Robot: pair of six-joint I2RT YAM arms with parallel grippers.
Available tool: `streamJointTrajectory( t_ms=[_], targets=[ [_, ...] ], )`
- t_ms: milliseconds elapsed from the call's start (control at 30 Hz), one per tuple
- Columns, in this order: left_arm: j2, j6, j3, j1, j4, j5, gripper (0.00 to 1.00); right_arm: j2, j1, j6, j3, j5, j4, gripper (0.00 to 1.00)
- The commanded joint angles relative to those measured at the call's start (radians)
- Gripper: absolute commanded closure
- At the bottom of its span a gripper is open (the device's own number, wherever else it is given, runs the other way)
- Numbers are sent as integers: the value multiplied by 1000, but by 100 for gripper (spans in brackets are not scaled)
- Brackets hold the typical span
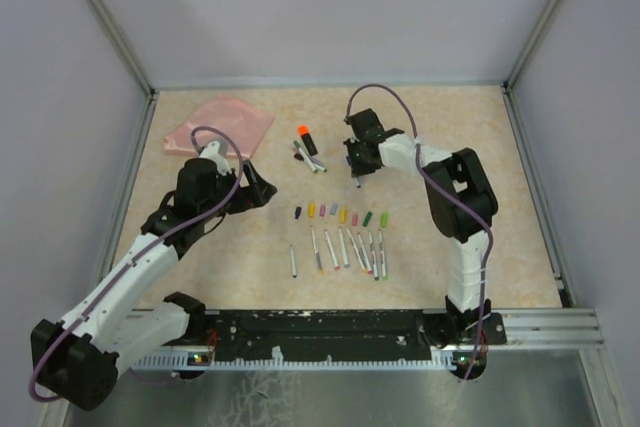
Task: Open the pen caps
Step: Pick up the pen from the center of the board.
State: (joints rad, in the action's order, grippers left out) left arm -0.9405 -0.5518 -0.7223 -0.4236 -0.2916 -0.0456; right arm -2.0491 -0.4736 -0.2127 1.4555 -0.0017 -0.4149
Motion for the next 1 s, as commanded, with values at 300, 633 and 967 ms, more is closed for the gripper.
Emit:
streamJointTrajectory(
  t_ms=[300, 633, 967],
  targets=[
    [33, -44, 20, 3, 23, -49, 5, 41, 8, 19, -41, 9, -17, 88],
    [22, -48, 13, 4, 32, -45, 5, -27, 7, 49, 48, 22, -59, 85],
    [-16, -41, 5, 3, 62, -43, 4, -72, 1, 67, 86, 46, -88, 82]
  ],
)
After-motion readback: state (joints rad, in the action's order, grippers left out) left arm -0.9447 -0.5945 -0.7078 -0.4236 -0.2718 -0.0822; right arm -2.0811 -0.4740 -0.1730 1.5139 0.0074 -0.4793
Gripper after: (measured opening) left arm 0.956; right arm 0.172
